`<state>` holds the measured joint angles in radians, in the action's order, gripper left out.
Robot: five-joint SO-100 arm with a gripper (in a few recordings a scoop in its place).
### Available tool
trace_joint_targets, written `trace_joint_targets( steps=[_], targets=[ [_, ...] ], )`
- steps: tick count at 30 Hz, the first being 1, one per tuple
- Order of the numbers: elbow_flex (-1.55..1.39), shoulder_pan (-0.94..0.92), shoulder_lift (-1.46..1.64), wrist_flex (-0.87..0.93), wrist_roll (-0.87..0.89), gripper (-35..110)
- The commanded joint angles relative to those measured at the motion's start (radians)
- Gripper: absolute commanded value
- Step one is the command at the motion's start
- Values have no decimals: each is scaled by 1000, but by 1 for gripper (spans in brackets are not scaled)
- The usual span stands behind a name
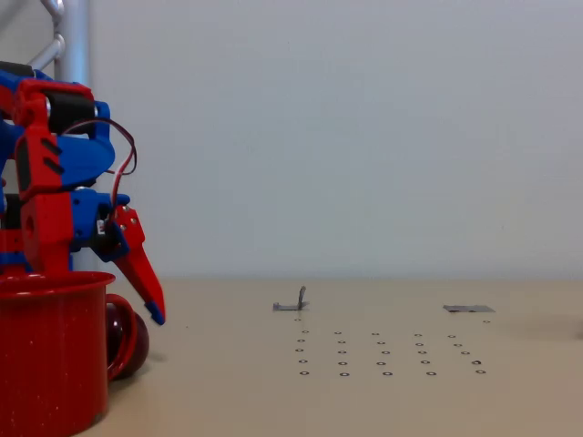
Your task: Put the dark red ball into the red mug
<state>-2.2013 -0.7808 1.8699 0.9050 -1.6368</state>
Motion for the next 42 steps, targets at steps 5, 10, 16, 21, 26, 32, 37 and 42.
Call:
trace_joint_targets(
  steps=[5,10,16,21,26,32,37,42],
  targets=[
    [58,-18,34,35,-2,36],
    [57,-35,34,61,-44,34],
    [52,-61,34,69,-72,34],
    [52,-71,34,72,-92,31],
    [55,-63,34,80,-95,27],
    [60,-48,41,84,-71,25],
    [89,2,58,123,-5,25],
    [140,80,94,187,104,24]
  ],
)
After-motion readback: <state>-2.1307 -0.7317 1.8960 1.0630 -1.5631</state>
